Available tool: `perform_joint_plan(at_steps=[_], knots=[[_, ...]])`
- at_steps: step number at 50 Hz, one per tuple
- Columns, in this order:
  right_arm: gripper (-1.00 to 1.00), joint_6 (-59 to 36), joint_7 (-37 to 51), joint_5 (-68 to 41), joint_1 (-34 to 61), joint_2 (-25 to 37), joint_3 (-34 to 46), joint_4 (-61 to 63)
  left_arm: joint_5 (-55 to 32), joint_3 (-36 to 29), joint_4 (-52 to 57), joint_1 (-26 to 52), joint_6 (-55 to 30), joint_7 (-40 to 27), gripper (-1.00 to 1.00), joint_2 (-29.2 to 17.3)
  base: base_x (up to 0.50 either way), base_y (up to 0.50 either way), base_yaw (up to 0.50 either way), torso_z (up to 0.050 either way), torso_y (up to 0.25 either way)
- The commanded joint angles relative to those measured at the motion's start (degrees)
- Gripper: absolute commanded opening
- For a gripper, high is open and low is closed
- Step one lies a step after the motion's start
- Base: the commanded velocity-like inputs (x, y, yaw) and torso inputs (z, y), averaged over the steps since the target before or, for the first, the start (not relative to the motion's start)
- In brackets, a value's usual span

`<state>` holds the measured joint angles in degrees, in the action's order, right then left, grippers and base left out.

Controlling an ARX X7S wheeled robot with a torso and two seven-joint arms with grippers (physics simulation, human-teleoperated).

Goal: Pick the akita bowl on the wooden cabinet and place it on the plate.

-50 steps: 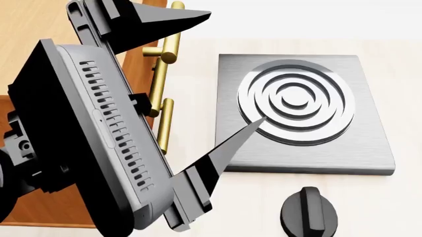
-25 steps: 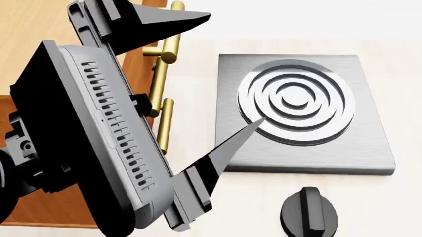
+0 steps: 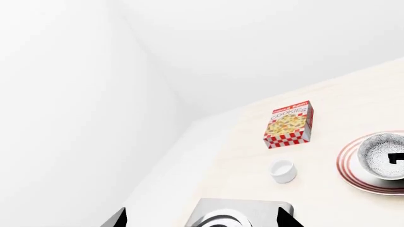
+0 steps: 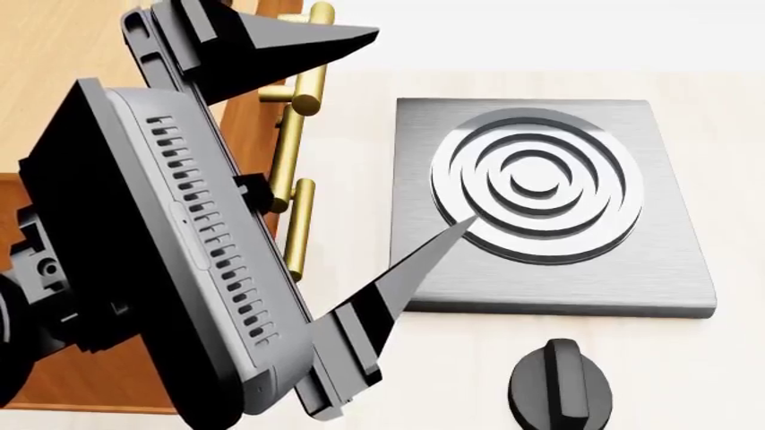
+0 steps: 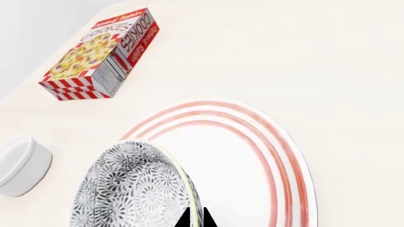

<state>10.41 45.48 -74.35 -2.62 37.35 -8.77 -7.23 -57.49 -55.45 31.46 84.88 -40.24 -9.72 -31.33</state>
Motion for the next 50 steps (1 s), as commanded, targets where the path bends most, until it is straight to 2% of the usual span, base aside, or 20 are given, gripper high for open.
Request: perform_joint_plan(at_steps=[1,4,5,28,50], knots=[[-1.00,-0.4,-0.3,1.8,0.9,0.1,0.3,-1.0,0.4,-0.3,-0.1,-0.4,0.3,0.1,1.00,-0.1,0.00,0.00,0.00,0.000,0.000],[-1.00,-0.4,0.1,2.9,0.8,0.4,0.7,-0.9,0.3,-0.2,0.0,-0.5,0.3,0.0,1.00,-0.1,0.00,0.00,0.00,0.000,0.000],[1.00,-0.3,0.1,3.1,0.7,0.4,0.8,-1.0,0.4,-0.3,0.0,-0.6,0.3,0.0,1.00,-0.2,0.00,0.00,0.00,0.000,0.000],[1.00,-0.3,0.4,4.1,-0.1,0.6,0.8,0.2,0.4,-0.4,-0.2,-0.4,0.3,0.1,1.00,-0.1,0.00,0.00,0.00,0.000,0.000],[1.00,1.2,4.3,3.3,-6.5,3.7,-4.5,11.1,-0.1,-0.1,0.4,-0.3,0.2,-0.4,1.00,-0.7,0.00,0.00,0.00,0.000,0.000]])
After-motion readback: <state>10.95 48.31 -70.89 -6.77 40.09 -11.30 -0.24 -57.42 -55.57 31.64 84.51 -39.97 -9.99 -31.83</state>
